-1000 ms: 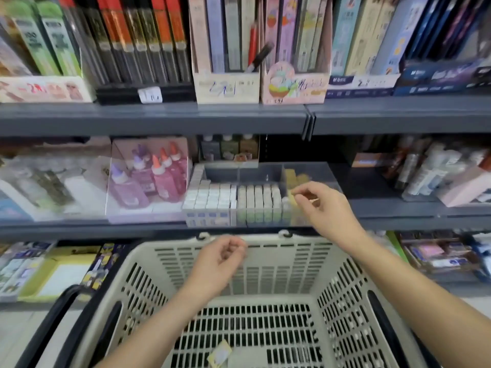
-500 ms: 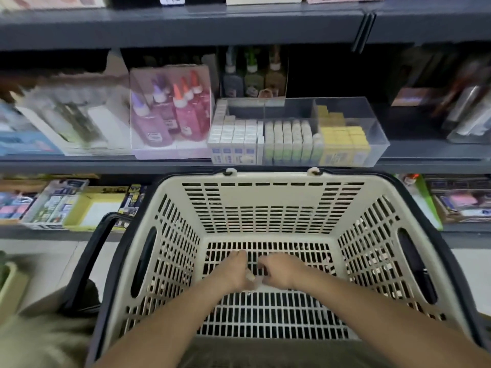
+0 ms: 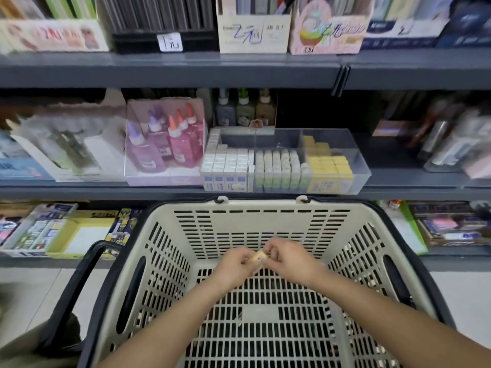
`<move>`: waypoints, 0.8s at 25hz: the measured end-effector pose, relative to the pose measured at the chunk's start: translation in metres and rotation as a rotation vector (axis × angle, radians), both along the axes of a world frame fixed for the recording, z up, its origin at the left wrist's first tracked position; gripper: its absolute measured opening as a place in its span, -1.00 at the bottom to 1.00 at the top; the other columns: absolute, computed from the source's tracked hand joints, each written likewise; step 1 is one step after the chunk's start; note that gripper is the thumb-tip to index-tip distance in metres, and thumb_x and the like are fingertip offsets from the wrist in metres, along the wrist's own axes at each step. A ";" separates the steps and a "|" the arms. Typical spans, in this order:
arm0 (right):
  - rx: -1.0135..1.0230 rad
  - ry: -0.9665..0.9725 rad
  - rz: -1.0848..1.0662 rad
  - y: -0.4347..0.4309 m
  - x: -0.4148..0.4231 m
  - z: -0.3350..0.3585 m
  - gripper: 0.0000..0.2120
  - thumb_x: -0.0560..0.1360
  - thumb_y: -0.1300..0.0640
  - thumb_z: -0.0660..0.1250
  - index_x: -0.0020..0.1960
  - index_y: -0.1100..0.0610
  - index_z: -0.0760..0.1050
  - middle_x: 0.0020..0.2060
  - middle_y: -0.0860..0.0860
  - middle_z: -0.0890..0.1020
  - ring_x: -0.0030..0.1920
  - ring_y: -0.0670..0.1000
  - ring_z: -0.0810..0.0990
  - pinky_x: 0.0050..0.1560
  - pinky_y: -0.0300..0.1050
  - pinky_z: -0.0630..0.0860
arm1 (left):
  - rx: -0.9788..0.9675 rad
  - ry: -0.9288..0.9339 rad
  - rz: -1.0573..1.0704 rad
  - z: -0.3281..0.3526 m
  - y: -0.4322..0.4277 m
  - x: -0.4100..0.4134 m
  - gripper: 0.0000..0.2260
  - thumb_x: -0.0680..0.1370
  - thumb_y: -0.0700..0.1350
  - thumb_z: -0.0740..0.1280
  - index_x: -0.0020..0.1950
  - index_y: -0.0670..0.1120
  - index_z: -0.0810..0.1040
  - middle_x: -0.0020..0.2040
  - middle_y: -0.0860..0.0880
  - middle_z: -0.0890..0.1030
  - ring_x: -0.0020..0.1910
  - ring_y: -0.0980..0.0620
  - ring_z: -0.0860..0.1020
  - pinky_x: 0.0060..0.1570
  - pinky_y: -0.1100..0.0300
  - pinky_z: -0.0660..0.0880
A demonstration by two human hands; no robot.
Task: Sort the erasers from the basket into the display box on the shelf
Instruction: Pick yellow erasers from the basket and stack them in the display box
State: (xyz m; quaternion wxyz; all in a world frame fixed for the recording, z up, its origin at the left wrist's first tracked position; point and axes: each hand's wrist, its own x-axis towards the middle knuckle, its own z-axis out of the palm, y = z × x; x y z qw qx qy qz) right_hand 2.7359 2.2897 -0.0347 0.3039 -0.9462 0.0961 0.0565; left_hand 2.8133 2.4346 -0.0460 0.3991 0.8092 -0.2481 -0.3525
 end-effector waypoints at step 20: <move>0.365 -0.464 -0.407 -0.122 0.008 0.153 -0.93 0.46 0.19 0.39 -0.06 0.10 0.59 -0.25 0.03 0.68 -0.27 -0.04 0.66 -0.20 -0.18 0.57 | -0.317 -0.535 0.046 0.154 -0.101 0.038 -0.91 0.49 -0.07 0.38 -0.08 0.12 0.52 -0.10 0.22 0.54 -0.04 0.23 0.49 -0.04 0.37 0.38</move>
